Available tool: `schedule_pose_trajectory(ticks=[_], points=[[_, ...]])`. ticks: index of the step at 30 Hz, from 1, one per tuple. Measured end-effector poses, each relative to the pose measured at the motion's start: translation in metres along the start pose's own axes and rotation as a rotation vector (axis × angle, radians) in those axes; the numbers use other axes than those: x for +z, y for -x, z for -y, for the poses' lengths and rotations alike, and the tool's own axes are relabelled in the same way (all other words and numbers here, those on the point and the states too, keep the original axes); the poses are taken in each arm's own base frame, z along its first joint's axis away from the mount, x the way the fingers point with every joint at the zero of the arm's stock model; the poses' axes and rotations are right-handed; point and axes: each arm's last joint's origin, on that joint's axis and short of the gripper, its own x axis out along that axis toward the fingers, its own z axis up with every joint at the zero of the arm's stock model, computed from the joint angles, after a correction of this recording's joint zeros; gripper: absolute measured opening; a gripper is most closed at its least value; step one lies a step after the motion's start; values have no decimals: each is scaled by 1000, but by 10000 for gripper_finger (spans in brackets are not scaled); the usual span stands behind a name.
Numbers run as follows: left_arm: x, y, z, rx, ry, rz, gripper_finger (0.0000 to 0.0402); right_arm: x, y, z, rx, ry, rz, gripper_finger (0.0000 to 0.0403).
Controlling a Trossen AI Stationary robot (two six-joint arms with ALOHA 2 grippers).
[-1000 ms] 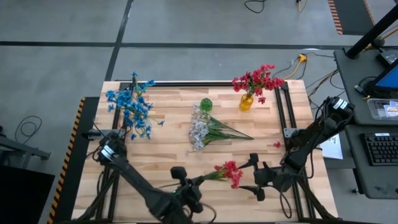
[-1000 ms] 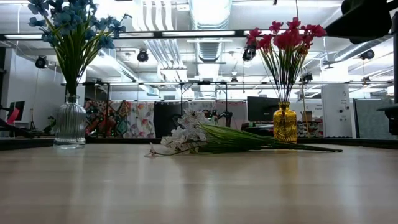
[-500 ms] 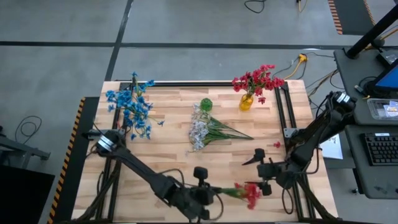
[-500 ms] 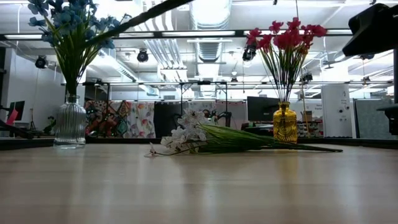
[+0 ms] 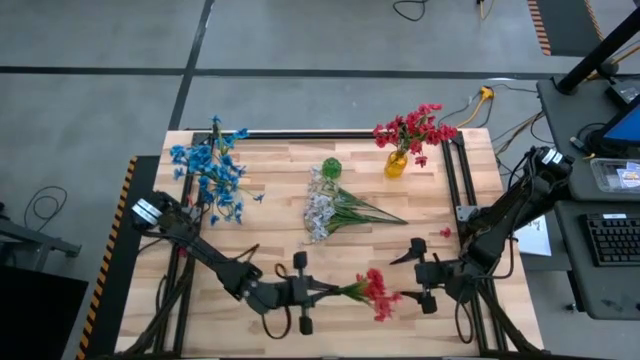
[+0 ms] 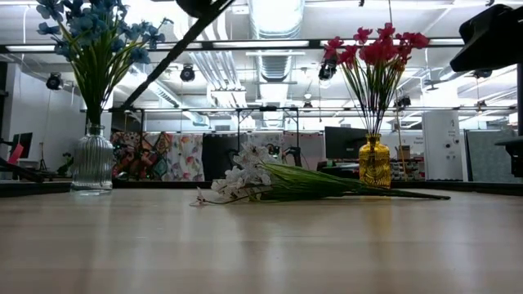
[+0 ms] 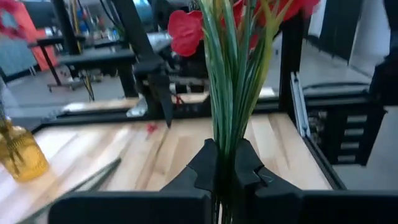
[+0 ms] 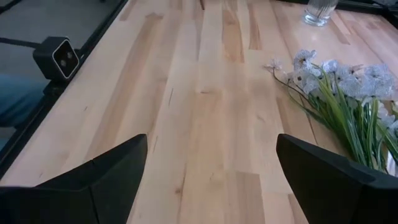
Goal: Sort flowers into vase by color
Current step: Put the red flowers into the yellow vase
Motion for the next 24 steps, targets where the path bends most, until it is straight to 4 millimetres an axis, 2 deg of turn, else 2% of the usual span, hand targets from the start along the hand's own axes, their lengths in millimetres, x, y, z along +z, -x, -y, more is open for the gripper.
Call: schedule_pose_trajectory(ticks=[5, 18, 24], points=[[-7, 7, -5, -4, 11, 52, 0, 1, 0, 0, 3, 3, 9, 350], [-11, 6, -4, -12, 18, 54, 0, 3, 0, -1, 6, -9, 25, 350], [-11, 5, -5, -8, 20, 55, 0, 9, -2, -5, 0, -9, 97, 350]])
